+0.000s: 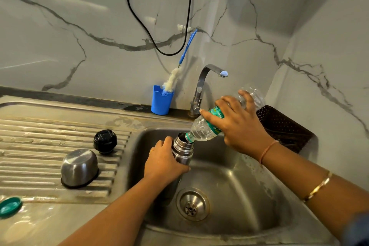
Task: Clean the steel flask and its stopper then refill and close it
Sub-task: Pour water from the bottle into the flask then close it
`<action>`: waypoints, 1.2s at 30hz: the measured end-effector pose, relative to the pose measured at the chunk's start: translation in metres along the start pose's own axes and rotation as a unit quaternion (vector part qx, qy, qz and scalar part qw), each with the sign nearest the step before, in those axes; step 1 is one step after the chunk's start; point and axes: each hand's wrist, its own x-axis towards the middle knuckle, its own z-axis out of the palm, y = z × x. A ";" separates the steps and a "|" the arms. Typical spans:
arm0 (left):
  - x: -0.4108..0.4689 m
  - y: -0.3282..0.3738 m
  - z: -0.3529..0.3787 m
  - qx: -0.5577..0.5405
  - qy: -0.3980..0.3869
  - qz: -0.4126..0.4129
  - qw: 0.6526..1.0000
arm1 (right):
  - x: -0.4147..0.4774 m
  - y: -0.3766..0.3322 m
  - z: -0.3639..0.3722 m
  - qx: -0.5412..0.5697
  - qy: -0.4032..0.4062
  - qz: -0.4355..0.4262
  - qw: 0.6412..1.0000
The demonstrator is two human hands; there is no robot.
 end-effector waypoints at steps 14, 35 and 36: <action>0.001 -0.001 0.001 -0.009 -0.007 -0.003 1.000 | 0.042 0.024 -0.024 -0.072 0.046 -0.129 0.988; 0.002 -0.001 -0.001 -0.014 -0.005 -0.010 1.000 | 0.042 0.013 -0.024 -0.069 0.082 -0.088 0.990; 0.002 -0.001 -0.001 -0.013 -0.005 -0.011 1.000 | 0.044 0.017 -0.028 -0.063 0.087 -0.053 0.993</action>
